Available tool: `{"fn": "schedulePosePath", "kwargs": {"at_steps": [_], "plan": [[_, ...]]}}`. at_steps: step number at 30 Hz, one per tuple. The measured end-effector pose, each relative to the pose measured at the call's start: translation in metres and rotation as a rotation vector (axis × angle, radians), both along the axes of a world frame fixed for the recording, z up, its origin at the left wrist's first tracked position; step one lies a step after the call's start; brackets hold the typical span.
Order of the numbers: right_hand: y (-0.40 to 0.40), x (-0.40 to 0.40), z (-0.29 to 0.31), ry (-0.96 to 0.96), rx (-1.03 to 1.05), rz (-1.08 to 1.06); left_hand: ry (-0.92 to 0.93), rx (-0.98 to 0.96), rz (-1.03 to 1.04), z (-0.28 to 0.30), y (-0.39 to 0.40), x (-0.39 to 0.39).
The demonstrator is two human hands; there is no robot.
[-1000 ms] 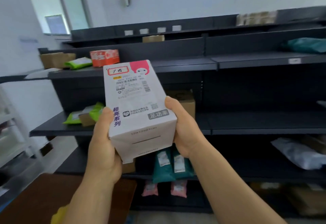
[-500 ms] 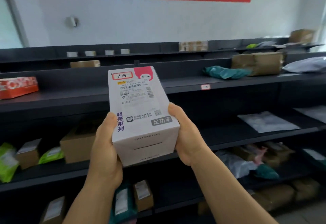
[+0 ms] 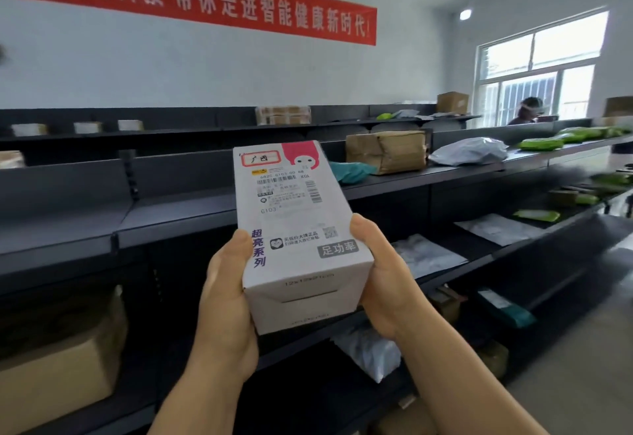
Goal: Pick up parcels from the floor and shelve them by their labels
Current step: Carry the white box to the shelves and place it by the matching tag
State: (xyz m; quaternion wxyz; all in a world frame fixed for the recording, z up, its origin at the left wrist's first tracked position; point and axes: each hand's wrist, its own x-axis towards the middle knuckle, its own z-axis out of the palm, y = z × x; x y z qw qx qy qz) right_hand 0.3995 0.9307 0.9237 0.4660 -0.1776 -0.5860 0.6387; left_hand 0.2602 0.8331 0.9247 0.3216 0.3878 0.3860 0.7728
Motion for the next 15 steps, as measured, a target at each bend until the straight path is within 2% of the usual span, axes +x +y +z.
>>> {"fn": "schedulePosePath", "kwargs": {"at_steps": [6, 15], "plan": [[0.057, 0.000, 0.014, 0.043, 0.032, -0.086, -0.037, -0.032, -0.093, 0.007, 0.076, -0.013], [0.137, -0.027, 0.043, 0.009, 0.061, -0.202, -0.007, -0.041, -0.183, 0.048, 0.169, -0.047]]}}
